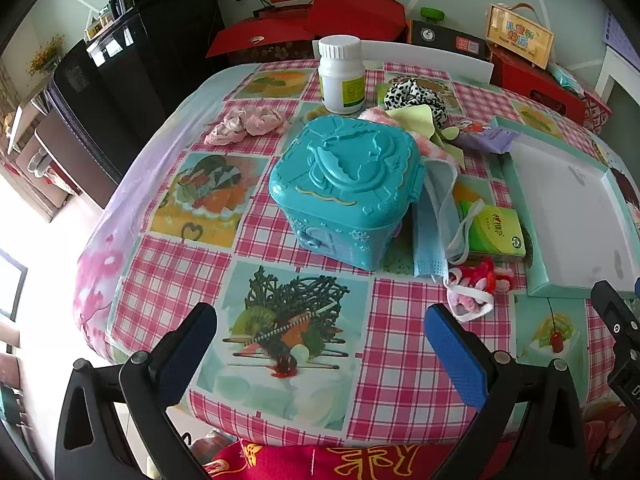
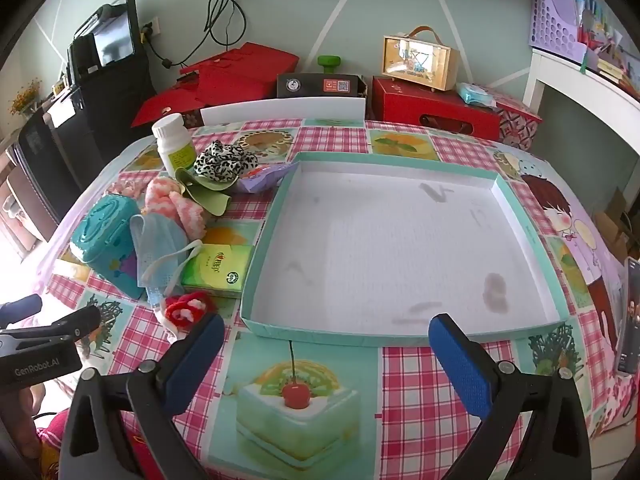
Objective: Organize soft objects
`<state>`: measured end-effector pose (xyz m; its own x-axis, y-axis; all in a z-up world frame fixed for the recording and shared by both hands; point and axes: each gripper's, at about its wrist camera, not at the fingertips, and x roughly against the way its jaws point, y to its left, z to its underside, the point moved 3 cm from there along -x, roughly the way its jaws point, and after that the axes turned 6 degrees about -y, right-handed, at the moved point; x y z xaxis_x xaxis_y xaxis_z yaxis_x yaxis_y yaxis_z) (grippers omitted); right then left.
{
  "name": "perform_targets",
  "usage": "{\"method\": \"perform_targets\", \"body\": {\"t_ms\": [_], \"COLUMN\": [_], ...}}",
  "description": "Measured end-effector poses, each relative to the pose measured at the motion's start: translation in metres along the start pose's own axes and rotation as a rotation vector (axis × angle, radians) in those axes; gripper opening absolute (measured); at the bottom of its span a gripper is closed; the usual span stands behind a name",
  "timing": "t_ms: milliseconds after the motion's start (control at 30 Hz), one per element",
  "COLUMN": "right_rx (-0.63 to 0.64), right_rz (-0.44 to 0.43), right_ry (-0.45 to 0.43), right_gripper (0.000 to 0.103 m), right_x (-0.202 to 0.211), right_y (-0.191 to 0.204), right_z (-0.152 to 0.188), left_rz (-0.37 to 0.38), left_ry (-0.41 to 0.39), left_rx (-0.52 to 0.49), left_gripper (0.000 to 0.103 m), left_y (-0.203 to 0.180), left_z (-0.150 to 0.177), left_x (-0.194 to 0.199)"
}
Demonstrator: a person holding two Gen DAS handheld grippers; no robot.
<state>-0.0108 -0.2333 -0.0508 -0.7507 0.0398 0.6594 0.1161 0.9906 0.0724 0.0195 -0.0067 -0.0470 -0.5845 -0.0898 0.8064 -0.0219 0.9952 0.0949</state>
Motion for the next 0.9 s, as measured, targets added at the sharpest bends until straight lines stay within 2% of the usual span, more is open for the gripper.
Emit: {"method": "perform_targets", "body": {"t_ms": [900], "right_rx": [0.001], "right_rz": [0.0], "right_ry": [0.002], "right_gripper": [0.103], "right_x": [-0.0014], "right_y": [0.0017], "right_z": [0.0008], "left_rz": [0.013], "left_ry": [0.027], "left_rx": [0.023], "left_gripper": [0.103], "left_y": [0.0017], "left_z": [0.0013], "left_x": [-0.0051]}}
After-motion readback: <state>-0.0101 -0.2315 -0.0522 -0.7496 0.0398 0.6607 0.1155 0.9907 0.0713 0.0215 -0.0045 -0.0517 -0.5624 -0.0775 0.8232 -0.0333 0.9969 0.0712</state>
